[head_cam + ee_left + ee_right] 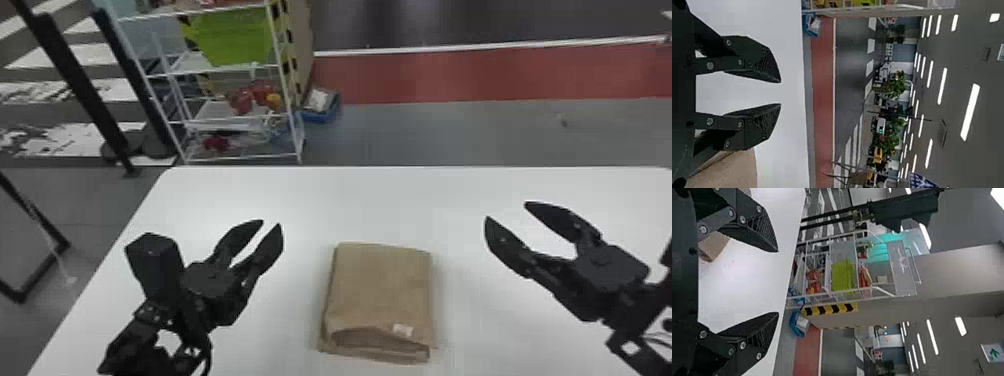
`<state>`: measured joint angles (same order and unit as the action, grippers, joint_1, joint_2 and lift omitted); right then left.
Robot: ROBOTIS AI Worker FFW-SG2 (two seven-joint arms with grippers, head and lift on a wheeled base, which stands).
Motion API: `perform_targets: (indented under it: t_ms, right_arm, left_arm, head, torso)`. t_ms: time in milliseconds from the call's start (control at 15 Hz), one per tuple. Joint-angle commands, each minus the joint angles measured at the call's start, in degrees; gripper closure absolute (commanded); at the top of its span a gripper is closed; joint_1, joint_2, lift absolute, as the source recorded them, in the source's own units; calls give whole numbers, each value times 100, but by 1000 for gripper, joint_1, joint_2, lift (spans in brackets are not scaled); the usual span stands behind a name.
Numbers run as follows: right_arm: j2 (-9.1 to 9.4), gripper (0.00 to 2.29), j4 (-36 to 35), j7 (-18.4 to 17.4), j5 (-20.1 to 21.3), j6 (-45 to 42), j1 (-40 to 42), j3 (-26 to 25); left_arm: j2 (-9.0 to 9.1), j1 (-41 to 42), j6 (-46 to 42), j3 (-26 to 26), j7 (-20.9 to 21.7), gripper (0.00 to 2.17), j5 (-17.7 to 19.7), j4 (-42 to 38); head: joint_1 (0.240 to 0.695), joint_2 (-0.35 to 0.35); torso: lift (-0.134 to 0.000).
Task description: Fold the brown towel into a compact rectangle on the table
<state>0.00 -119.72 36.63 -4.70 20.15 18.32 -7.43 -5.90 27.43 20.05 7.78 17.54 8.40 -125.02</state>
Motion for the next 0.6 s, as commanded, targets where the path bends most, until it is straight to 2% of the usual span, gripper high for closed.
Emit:
perform_targets:
  t_ms: [0, 133, 267, 333, 533]
  right_arm:
    - [5, 49, -474, -314, -22, -138, 577, -224]
    - [5, 49, -588, -428, -163, -559, 849, -452]
    - [5, 49, -588, -428, -453, -595, 937, -637]
    - [5, 49, -588, -428, -488, -700, 998, -663]
    - [5, 49, -834, -762, -523, -1034, 1288, -672]
  left_arm:
    - [-43, 8, -691, -523, -365, 124, -383, 127]
    - [-61, 25, -1869, -1041, -1024, 100, -787, 391]
    - [-52, 17, -2607, -1384, -1473, 93, -1042, 637]
    - [-34, 17, -2747, -1481, -1631, 93, -1104, 725]
    - [27, 78, -2783, -1630, -1938, 100, -1104, 795]
  head:
    - [695, 104]
    - [695, 54]
    - [695, -10]
    - [695, -32]
    - [695, -82]
  torso:
    - [-122]
    - [-122]
    - [-122]
    - [-122]
    - [-122]
